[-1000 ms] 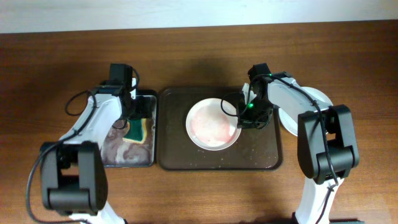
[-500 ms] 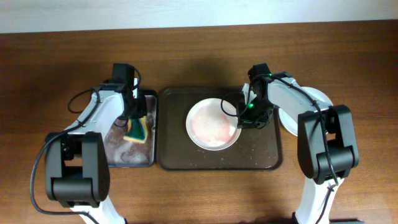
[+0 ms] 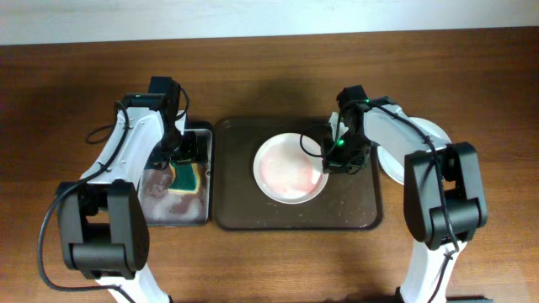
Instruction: Clean dirty plates on tray and stack at the side
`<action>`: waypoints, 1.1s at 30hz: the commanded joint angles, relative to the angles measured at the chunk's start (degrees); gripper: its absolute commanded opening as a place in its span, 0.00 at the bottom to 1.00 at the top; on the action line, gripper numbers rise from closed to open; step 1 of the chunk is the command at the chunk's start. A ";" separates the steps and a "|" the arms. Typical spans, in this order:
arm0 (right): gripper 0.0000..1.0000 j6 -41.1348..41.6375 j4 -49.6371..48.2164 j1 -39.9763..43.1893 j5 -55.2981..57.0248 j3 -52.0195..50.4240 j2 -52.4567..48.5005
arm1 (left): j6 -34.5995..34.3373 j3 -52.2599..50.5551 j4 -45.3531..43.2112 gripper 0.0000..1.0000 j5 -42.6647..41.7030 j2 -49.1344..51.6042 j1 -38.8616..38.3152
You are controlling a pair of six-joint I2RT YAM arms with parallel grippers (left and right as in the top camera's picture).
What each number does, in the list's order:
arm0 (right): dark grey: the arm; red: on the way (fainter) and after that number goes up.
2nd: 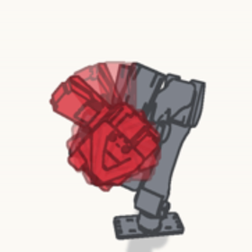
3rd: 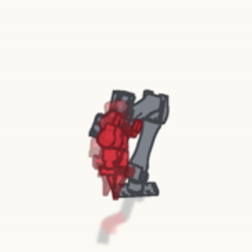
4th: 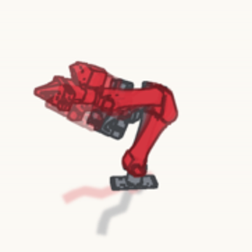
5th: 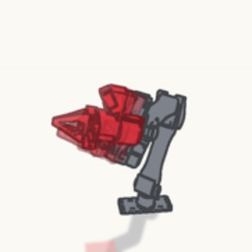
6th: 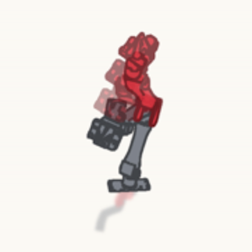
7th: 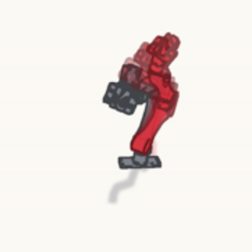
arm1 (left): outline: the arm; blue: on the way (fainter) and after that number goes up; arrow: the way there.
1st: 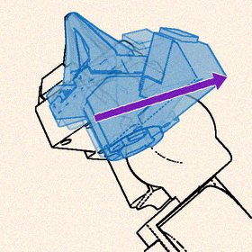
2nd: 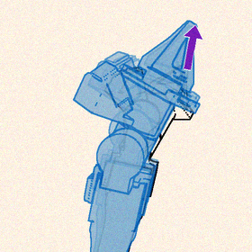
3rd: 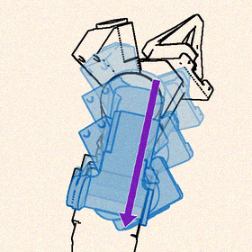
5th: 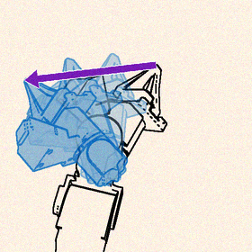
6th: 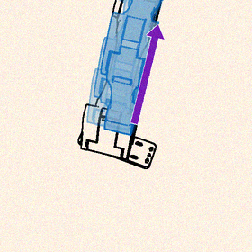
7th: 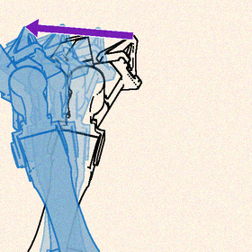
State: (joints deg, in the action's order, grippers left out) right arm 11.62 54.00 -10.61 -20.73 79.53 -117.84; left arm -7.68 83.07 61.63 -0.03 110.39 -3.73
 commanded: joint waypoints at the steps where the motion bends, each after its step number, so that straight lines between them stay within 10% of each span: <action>1: 0.04 -0.17 0.81 1.73 7.76 -0.44 9.38 | 0.28 0.46 0.20 1.00 -0.83 0.50 0.15; 14: 0.04 -0.17 4.52 0.66 39.82 -0.44 30.73 | 0.28 0.46 -0.11 1.00 -0.83 0.50 0.15; 22: 0.04 3.93 3.41 -17.88 64.65 -0.46 30.47 | 0.28 0.46 -0.70 1.00 -0.83 0.50 0.15; 33: 0.04 6.78 2.56 -21.79 70.69 -0.46 30.25 | 0.28 0.46 -0.70 1.00 -0.83 0.50 0.15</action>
State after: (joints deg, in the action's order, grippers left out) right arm 16.73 56.80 -32.10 47.35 78.89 -88.01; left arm -7.68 83.07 61.04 -0.21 110.39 -3.73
